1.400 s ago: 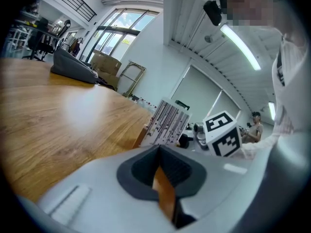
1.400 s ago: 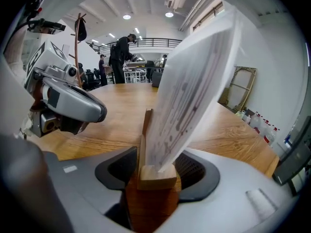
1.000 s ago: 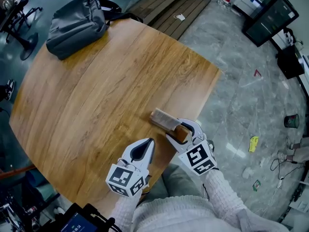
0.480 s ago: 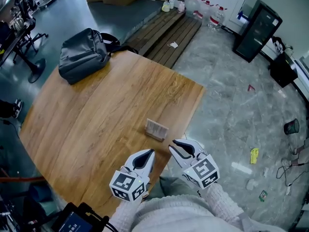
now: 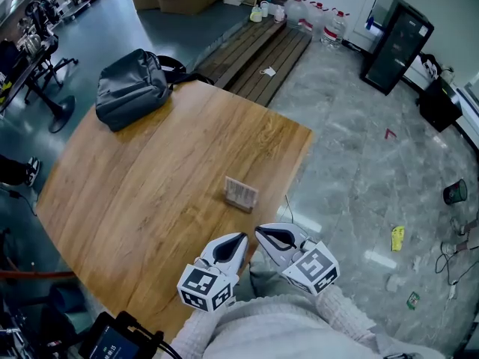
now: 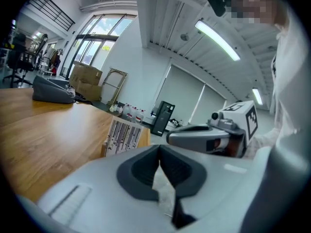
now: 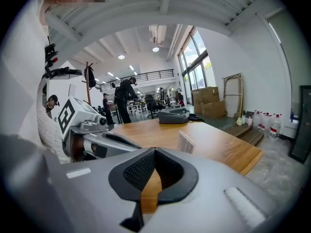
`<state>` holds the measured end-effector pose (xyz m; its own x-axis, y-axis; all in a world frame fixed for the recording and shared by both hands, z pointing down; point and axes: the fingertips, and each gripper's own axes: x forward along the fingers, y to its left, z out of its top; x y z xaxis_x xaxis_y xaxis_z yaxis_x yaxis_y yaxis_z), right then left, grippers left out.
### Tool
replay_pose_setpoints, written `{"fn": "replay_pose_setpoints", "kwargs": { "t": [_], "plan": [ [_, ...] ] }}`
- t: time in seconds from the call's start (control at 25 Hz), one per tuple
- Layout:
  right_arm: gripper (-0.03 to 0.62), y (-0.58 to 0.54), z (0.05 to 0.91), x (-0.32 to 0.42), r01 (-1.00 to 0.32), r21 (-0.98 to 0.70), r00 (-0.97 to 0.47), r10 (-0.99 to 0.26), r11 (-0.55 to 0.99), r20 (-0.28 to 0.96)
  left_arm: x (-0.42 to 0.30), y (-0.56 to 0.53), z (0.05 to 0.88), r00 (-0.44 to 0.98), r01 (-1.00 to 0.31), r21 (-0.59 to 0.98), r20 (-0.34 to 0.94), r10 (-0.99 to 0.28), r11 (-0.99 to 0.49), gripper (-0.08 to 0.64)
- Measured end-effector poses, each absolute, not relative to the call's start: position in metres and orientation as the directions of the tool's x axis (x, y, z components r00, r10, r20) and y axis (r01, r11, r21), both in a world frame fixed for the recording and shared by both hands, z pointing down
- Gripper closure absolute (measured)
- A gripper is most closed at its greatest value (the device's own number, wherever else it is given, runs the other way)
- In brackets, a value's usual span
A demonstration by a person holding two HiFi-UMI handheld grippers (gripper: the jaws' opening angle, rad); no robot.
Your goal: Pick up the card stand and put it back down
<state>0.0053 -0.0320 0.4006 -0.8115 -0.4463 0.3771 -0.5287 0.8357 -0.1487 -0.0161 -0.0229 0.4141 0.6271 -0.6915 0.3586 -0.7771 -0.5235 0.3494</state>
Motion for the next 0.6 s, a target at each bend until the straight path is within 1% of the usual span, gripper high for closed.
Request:
{"fn": "replay_pose_setpoints", "kwargs": {
  "t": [0.2, 0.36, 0.6],
  "plan": [
    [0.594, -0.027, 0.411, 0.002, -0.516, -0.168, -0.813, -0.419, 0.840, 0.405, -0.018, -0.023, 0.415, 0.629, -0.776, 0.338, 0.357, -0.690, -0.533, 0.552],
    [0.594, -0.030, 0.422, -0.002, -0.523, -0.168, -0.806, -0.421, 0.835, 0.417, -0.020, -0.026, 0.423, 0.640, -0.768, 0.332, 0.357, -0.681, -0.548, 0.552],
    [0.594, -0.026, 0.406, 0.006, -0.532, -0.158, -0.804, -0.437, 0.832, 0.403, -0.012, -0.022, 0.408, 0.644, -0.765, 0.318, 0.349, -0.681, -0.560, 0.552]
  ]
}}
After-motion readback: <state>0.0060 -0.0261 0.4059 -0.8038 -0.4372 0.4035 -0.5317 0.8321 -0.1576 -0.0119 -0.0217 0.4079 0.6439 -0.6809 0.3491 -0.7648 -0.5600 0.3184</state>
